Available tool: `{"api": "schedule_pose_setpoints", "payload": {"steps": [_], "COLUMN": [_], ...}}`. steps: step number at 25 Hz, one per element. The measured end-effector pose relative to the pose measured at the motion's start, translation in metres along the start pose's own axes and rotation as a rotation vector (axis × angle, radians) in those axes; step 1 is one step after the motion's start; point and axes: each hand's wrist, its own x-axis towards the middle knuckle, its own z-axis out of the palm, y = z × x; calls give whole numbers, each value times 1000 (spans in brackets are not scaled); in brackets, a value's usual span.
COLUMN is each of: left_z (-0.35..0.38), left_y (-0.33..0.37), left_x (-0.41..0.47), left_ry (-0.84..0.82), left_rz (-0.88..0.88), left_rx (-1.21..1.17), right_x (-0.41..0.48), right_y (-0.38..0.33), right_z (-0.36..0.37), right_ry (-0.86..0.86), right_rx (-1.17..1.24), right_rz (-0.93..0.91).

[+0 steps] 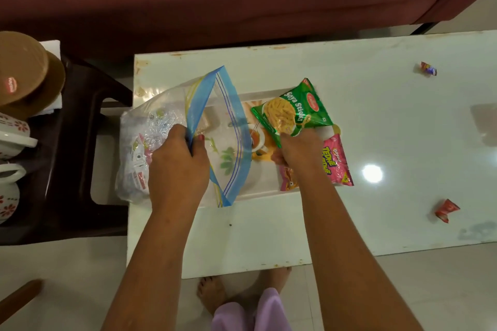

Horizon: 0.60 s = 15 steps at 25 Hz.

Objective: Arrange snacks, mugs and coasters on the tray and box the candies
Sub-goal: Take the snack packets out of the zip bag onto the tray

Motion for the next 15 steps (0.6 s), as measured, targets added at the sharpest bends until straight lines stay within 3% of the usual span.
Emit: {"api": "schedule_pose_setpoints", "payload": {"steps": [2, 3, 5, 8, 15], "left_z": [3, 4, 7, 11, 11], "left_y": [1, 1, 0, -2, -1], "left_x": [0, 0, 0, -1, -3], "left_ry": [-6, -8, -17, -34, -56], "left_rz": [7, 8, 10, 20, 34], "left_rx": [-1, -2, -1, 3, 0], "right_x": [7, 12, 24, 44, 68], "right_y": [-2, -5, -1, 26, 26], "right_z": [-7, -5, 6, 14, 21], "right_ry": [299, 344, 151, -85, -39], "right_rx": [-416, -581, -904, -1250, -1341], "right_rz": [-359, -528, -722, -719, -545]}}
